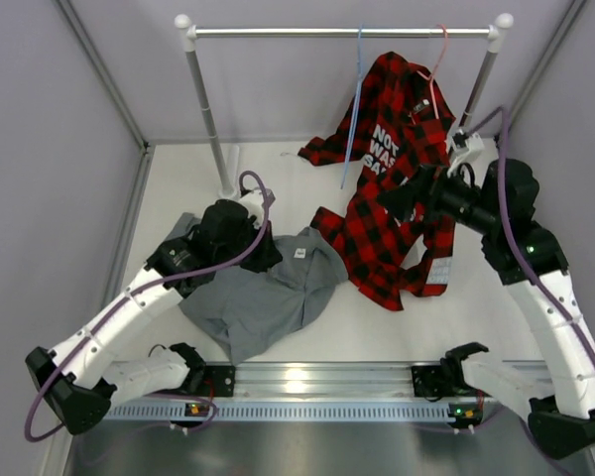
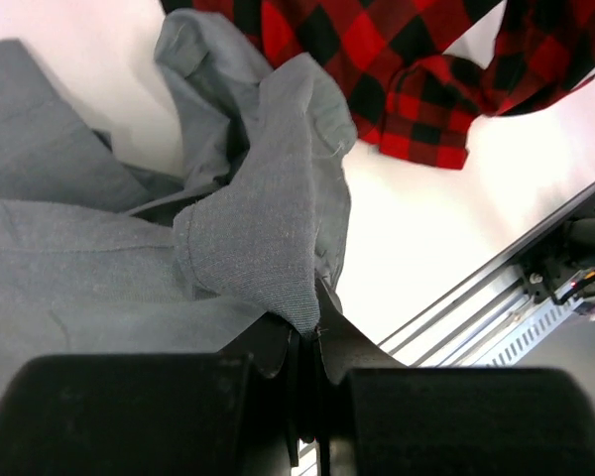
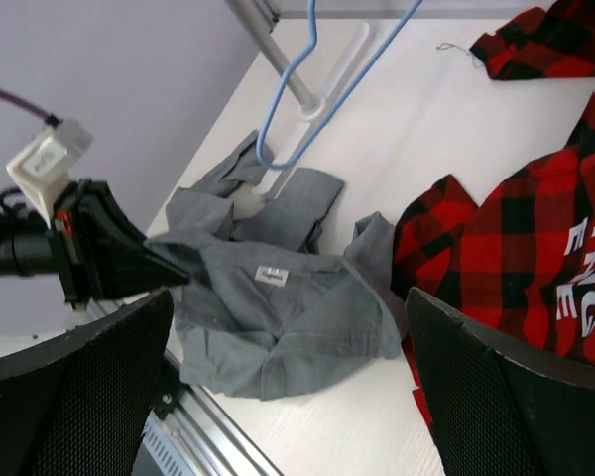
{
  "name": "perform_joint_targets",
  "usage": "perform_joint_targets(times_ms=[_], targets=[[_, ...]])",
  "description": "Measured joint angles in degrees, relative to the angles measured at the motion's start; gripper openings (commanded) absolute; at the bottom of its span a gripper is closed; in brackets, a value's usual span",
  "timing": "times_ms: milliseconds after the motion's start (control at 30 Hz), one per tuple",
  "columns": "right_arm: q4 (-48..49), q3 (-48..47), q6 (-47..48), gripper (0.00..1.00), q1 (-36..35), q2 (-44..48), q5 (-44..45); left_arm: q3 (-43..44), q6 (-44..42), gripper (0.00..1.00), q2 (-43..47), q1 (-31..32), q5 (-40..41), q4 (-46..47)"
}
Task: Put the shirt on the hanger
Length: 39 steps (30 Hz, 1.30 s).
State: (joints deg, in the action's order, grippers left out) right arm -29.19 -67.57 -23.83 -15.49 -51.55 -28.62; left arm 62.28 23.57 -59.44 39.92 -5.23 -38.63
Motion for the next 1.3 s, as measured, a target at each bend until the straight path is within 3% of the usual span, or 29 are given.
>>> perform_joint_targets(times_ms=[300, 400, 500, 633, 767, 867, 1033, 1300], targets=[[-5.5, -26.5, -0.7, 0.97, -15.2, -22.3, 23.5, -1.7, -0.7, 0.00, 1.4, 0.0, 5.0, -3.0], [-7.2, -32.1, -0.6, 0.93, -18.8, -28.6, 31.0, -3.3, -0.3, 0.00, 3.4, 0.0, 6.8, -3.0], [-8.0, -33.7, 0.7, 0.99, -21.4, -31.8, 35.2, -4.7, 0.1, 0.00, 5.0, 0.0, 7.3, -3.2], [-5.8, -22.8, 7.0, 0.99, -28.3, -26.9, 32.7, -5.5, 0.7, 0.00, 7.8, 0.0, 7.5, -4.1], [-1.5, -4.2, 13.9, 0.99, -33.4, -13.9, 21.4, -5.6, 1.6, 0.00, 11.5, 0.0, 5.8, -5.9], [1.8, 2.2, 18.5, 1.00, -33.9, -9.3, 14.0, -5.6, 1.6, 0.00, 14.0, 0.0, 2.3, -6.6], [10.0, 4.1, 24.4, 0.99, -34.6, -14.7, 7.7, -5.6, 1.3, 0.00, 16.5, 0.0, -3.3, -7.5], [20.3, 5.1, 29.7, 0.99, -34.7, -26.7, 5.8, -3.2, 0.2, 0.00, 17.2, 0.0, -6.0, -11.4]])
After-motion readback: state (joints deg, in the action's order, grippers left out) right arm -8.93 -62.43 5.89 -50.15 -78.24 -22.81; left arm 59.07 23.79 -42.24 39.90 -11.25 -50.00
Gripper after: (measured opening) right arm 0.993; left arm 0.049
